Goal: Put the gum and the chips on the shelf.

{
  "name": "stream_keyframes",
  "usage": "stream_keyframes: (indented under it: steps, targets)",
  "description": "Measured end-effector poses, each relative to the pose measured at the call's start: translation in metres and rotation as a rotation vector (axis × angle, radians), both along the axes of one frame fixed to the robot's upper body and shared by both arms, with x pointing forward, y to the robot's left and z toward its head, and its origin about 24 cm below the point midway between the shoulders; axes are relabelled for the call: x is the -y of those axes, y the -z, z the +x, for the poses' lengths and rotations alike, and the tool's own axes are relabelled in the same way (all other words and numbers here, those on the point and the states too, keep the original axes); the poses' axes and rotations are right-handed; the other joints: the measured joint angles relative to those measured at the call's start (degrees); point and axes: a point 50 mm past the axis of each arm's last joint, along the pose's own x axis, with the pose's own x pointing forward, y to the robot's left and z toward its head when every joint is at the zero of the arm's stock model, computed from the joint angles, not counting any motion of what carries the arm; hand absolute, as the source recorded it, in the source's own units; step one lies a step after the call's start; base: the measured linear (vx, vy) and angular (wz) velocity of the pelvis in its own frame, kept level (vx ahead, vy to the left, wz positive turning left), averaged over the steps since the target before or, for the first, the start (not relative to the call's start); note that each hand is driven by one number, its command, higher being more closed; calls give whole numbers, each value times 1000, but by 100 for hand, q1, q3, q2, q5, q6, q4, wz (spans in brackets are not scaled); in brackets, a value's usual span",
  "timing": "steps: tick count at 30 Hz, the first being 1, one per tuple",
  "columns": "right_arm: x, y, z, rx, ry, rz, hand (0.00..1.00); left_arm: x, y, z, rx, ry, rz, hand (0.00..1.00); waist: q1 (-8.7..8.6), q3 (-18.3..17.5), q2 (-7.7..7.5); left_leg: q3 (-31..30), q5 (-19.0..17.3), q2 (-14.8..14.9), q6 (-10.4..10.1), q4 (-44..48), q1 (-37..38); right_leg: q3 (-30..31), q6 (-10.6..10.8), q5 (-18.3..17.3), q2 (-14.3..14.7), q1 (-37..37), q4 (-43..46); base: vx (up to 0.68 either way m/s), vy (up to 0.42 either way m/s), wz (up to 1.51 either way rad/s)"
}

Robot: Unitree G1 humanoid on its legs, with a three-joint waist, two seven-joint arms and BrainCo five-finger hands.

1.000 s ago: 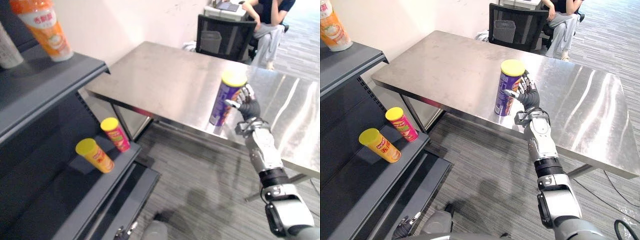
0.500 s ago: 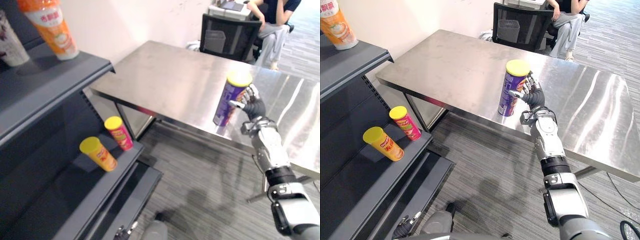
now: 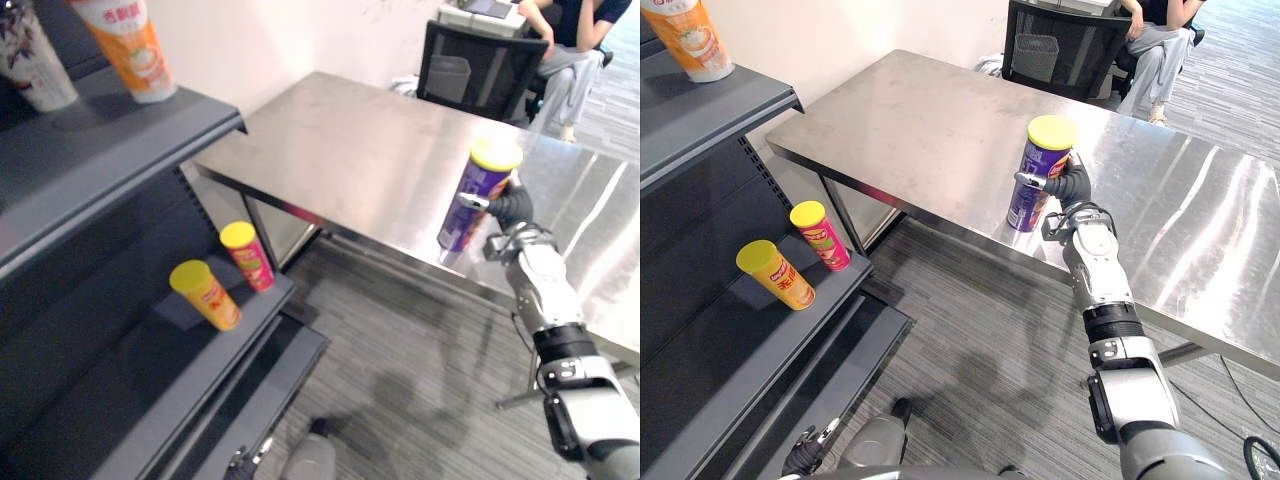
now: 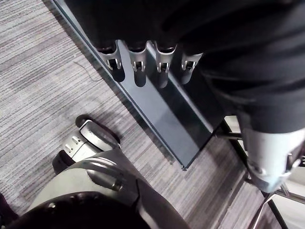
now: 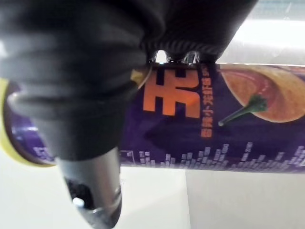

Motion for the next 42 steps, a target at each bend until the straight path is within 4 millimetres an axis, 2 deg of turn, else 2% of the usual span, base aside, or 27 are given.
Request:
stream_keyframes:
  steps: [19, 25, 28, 31, 34, 36, 39, 42]
  targets:
    - [-1, 0, 1, -2, 0, 0, 100, 0, -2, 4, 23, -1, 4, 0, 52, 33, -11, -45, -2, 2, -3, 57, -80, -29, -39, -106, -54, -105, 239, -7, -10, 2]
    - [-8, 0, 1, 4, -7, 5, 100, 0, -2, 5, 26, -1, 8, 0, 19, 36, -17, 123, 2, 110, -10, -65, 75, 170, -38, 29, 107, -56, -25, 0, -21, -19]
    - [-12, -14, -4, 74, -8, 32, 100, 0, -3, 6, 27, -1, 10, 0, -42, 35, -17, 208, 8, 175, -20, -137, 124, 283, -51, 189, 233, -34, -256, 17, -22, -19]
    - [-17, -33, -18, 188, -31, 71, 100, 0, -3, 11, 27, 2, 11, 0, -123, 30, -25, 275, 6, 206, -21, -169, 209, 381, -51, 296, 325, 67, -480, 30, -13, -17]
    - [-28, -43, -32, 271, -84, 97, 100, -4, -3, 11, 17, 4, 25, 0, -302, 11, -42, 397, 3, 233, -22, -246, 306, 535, -65, 446, 444, 117, -696, 19, -10, -27]
    - [-28, -42, -39, 287, -90, 119, 100, -6, -2, 9, 8, -8, 28, 0, -370, -12, -80, 507, 1, 247, -23, -256, 314, 641, -72, 550, 493, 105, -840, -4, 7, -30]
    - [-15, -30, -52, 274, -65, 181, 100, -11, -2, 5, -1, -40, 41, 0, -450, -69, -163, 672, -2, 273, -24, -349, 424, 812, -76, 678, 543, 126, -1035, -14, 9, -30]
    - [-9, -24, -63, 274, -76, 206, 100, -15, 1, -4, -41, -58, 54, 0, -643, -139, -228, 803, -9, 300, -34, -384, 493, 951, -101, 775, 596, 143, -1188, -21, 3, -25]
